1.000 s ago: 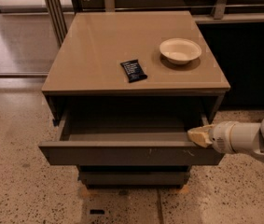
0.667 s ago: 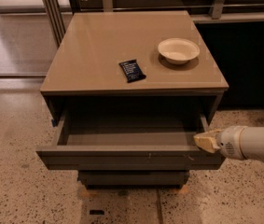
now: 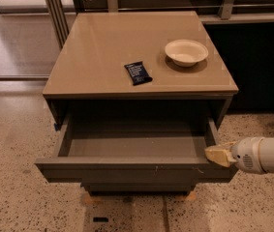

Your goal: Open top drawer

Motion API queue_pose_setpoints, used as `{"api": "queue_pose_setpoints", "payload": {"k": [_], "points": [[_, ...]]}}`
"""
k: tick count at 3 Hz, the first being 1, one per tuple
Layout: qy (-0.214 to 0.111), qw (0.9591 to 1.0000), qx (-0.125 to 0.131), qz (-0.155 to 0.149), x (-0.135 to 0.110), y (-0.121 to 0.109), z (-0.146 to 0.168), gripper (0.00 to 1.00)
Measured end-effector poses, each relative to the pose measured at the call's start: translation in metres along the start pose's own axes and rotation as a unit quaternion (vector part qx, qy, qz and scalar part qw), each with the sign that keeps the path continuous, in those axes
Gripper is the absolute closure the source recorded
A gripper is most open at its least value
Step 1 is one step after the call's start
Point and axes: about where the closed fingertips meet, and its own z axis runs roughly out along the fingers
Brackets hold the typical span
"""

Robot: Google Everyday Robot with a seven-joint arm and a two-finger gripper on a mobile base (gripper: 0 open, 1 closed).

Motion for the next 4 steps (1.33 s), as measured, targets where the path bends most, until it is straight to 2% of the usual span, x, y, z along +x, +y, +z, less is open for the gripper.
{"api": "queue_pose_setpoints", "payload": {"k": [1, 2, 3, 4], "points": [[0.005, 0.9999, -0.011, 0.003, 0.005, 0.004, -0.004, 1.00], [-0.036, 0.9991, -0.022, -0.007, -0.010, 0.001, 0.001, 1.00], [-0.123, 0.9900, -0.040, -0.056, -0.060, 0.005, 0.010, 1.00], [-0.136, 0.9835, -0.052, -0.107, -0.076, 0.021, 0.017, 0.82]]}}
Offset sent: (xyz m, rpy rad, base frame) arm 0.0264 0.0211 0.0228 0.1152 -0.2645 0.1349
